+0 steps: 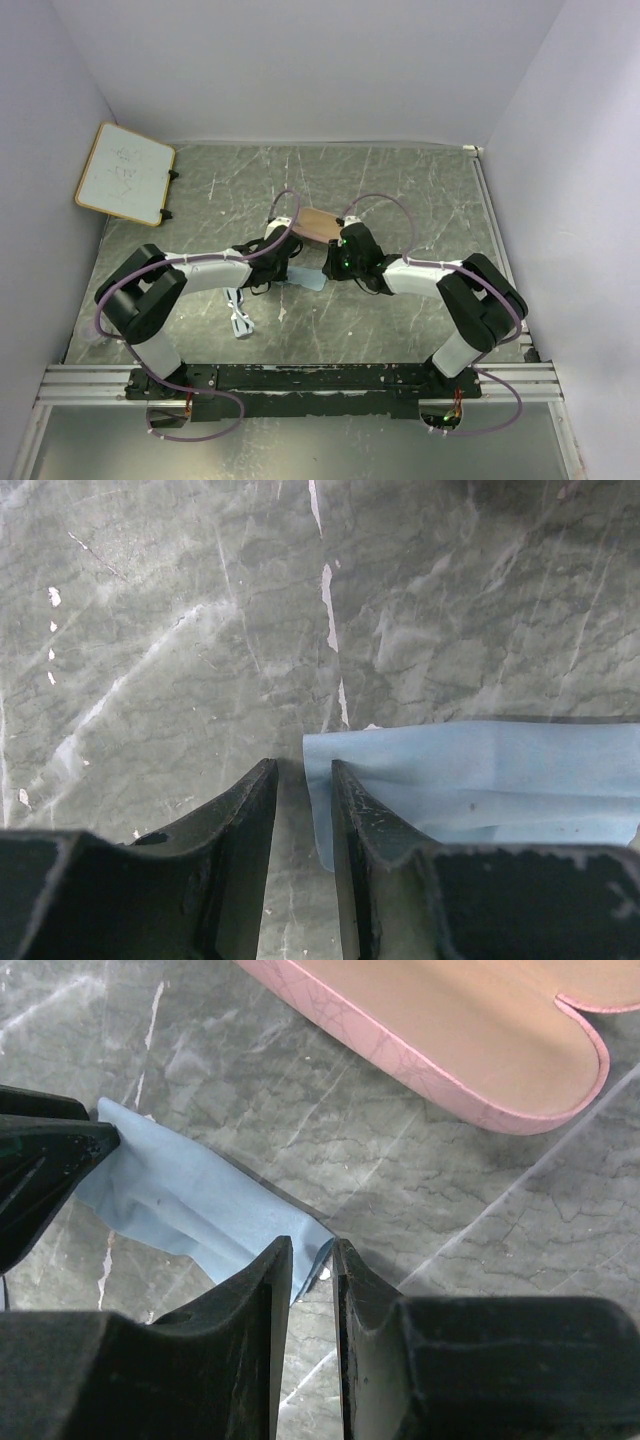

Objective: Organize the sunglasses
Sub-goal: Pick up the glasses cleaning cloth from the center of the board.

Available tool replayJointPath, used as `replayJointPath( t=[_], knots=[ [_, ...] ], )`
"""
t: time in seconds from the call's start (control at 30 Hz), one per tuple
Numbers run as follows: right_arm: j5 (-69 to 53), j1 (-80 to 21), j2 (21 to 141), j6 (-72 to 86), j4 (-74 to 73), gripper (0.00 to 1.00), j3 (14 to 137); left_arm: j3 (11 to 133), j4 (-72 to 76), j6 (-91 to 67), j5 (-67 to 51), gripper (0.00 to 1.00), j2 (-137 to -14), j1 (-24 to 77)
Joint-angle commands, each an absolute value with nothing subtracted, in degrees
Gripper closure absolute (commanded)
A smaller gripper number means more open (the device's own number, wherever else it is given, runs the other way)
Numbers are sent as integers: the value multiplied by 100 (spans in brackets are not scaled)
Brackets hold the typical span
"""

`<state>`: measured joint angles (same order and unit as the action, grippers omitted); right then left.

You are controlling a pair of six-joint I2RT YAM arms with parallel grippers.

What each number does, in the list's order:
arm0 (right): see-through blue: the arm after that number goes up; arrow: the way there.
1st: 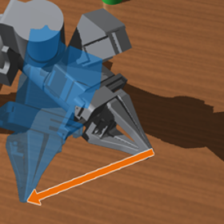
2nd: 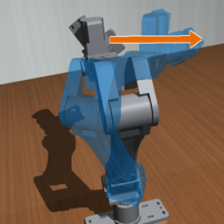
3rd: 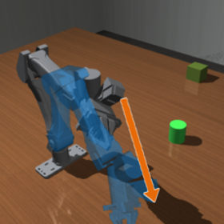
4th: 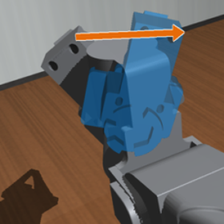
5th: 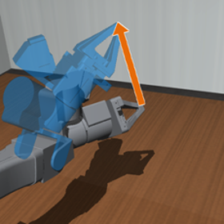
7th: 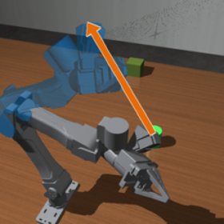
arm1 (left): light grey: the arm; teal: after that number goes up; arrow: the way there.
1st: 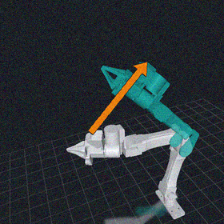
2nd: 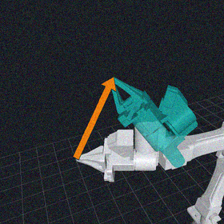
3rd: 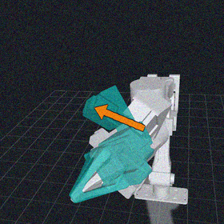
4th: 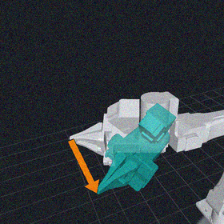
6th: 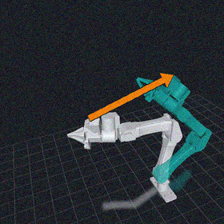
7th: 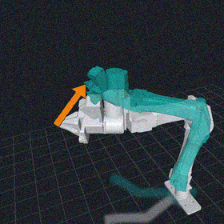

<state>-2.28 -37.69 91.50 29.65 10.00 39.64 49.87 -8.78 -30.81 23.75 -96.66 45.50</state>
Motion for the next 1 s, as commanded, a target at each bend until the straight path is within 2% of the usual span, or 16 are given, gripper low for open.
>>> replayJointPath(
  t=[0.0,0.3,0.47,0.6,0.63,0.8,0.97],
  knots=[
    [-219,-3788,9269,2988,1080,76,3991,5091,-729,-3039,2276,61,-9768,4513],
    [-246,-3790,9460,3027,1116,76,4029,5042,-666,-3038,2206,62,-9758,4482],
    [-259,-3792,9580,3041,1216,77,4021,5053,-677,-3034,2206,69,-9781,4481],
    [-267,-3789,9612,3053,1215,83,4042,5082,-726,-3036,2247,67,-9779,4482],
    [-245,-3784,9595,3046,1206,87,4038,5066,-719,-3025,2250,68,-9761,4480],
    [-174,-3788,9554,3026,1151,99,4060,5078,-684,-3000,2222,92,-9733,4470],
    [-146,-3795,9505,2987,1136,100,4061,5013,-589,-3021,2290,93,-9635,4474]
  ],
)
